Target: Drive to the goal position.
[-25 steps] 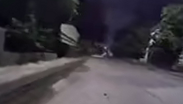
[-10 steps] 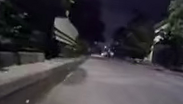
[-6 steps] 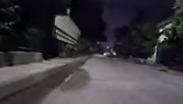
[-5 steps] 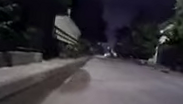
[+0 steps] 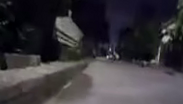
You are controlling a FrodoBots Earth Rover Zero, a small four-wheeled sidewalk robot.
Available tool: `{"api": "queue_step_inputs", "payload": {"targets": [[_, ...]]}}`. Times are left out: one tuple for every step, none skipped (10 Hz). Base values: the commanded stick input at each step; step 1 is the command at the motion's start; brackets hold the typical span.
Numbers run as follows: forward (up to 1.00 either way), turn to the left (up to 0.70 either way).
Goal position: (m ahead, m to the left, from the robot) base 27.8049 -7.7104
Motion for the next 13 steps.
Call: {"api": "queue_step_inputs", "payload": {"targets": [[0.7,-0.35],[0.7,-0.35],[0.7,-0.35],[0.7,-0.35],[0.7,-0.35],[0.7,-0.35],[0.7,-0.35],[0.7,-0.35],[0.7,-0.05],[0.7,0.0],[0.7,0.0],[0.7,0.0],[0.7,0.0]]}}
